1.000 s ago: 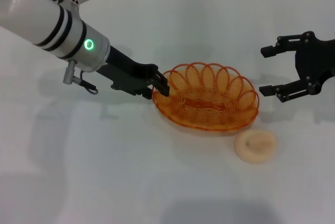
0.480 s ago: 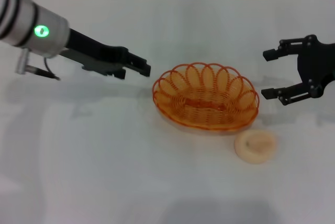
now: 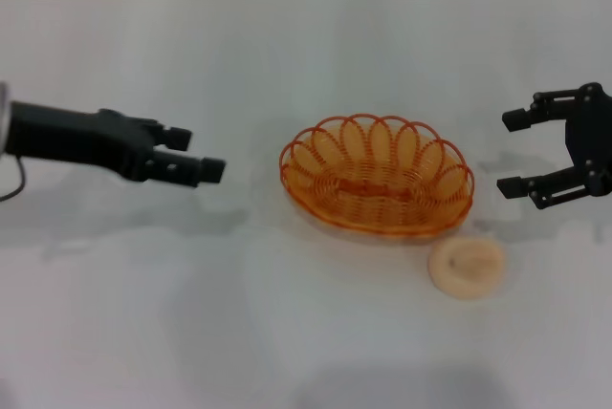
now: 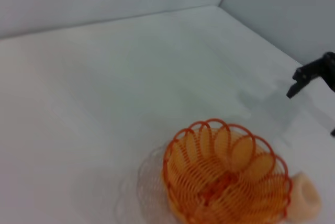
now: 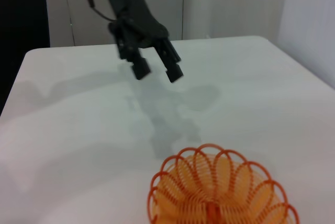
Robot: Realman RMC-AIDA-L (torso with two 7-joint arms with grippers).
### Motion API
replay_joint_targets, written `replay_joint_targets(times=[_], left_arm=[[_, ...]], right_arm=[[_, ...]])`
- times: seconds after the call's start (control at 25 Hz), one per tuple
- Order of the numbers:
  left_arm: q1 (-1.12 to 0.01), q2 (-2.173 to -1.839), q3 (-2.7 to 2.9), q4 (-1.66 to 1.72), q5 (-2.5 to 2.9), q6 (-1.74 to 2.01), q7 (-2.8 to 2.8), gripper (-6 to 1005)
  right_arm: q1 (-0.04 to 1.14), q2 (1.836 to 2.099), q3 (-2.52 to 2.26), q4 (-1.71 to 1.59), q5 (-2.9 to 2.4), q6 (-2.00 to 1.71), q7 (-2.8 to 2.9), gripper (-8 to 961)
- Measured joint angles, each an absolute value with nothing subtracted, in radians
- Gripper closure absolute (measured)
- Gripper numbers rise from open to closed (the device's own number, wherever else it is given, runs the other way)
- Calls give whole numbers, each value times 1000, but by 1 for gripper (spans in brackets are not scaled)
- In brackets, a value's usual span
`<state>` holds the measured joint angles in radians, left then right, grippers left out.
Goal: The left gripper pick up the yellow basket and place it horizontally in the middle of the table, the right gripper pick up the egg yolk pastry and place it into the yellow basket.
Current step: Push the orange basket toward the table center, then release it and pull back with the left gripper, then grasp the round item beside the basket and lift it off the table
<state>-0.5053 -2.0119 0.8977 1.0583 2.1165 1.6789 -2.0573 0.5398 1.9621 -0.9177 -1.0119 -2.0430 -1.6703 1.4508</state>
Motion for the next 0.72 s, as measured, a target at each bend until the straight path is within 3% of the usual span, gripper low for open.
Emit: replay_joint_targets(times=[0.36, 0.52, 0.72], left_arm=[[-326, -2032, 839, 1056, 2031, 1702, -1582, 106], [-267, -2048, 823, 1054, 2027, 1709, -1428, 106], [-264, -2039, 772, 982, 2024, 1755, -1326, 106]], right_arm=[[535, 1984, -921, -1076, -2146, -1732, 1565, 221], [535, 1989, -938, -1102, -2189, -1749, 1620, 223], [545, 1991, -958, -1105, -2227, -1756, 1687, 226]])
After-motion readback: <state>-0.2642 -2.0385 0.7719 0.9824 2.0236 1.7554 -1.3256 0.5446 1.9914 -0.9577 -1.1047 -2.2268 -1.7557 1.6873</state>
